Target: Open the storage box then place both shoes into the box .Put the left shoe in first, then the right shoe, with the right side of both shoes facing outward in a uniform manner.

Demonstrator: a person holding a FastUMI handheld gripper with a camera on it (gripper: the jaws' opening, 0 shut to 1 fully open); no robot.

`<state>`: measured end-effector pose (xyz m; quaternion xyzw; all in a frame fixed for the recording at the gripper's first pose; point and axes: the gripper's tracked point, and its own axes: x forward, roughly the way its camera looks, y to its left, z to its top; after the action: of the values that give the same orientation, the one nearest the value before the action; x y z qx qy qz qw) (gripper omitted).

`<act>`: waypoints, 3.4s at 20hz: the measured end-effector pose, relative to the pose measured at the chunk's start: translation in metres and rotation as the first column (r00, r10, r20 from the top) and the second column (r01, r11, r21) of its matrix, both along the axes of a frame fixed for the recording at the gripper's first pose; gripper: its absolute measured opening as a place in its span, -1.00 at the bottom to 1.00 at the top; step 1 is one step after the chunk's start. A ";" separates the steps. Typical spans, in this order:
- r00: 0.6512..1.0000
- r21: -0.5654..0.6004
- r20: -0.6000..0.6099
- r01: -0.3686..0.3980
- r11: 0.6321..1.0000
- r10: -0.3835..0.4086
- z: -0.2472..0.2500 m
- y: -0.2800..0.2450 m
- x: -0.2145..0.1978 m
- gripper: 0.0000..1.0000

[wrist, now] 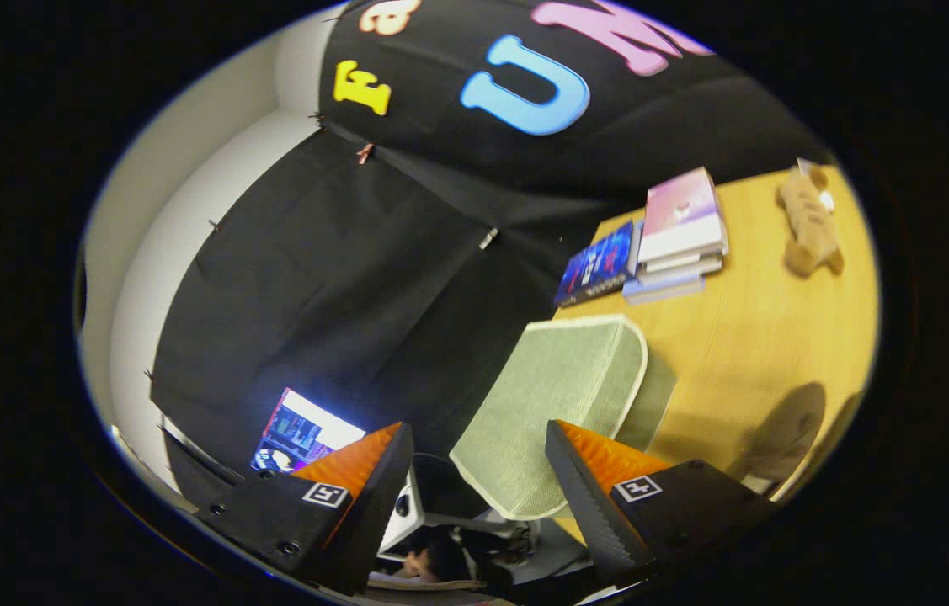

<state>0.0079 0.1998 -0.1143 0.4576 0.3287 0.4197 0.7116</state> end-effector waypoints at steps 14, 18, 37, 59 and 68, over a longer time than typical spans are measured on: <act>0.893 0.297 -0.376 -0.137 0.945 0.248 -0.115 0.051 -0.007 0.96; 0.870 0.418 -0.396 -0.116 0.901 0.295 -0.105 0.058 -0.007 0.92; 0.983 0.373 -0.132 -0.073 0.925 0.131 0.041 0.058 0.013 -0.89; 0.974 0.471 -0.216 0.043 0.881 0.068 0.108 0.214 0.074 -0.87; 0.974 0.353 -0.224 0.116 0.928 -0.037 0.081 0.220 0.088 0.20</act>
<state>0.0957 0.4203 -0.0337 0.6364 0.3017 0.3934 0.5909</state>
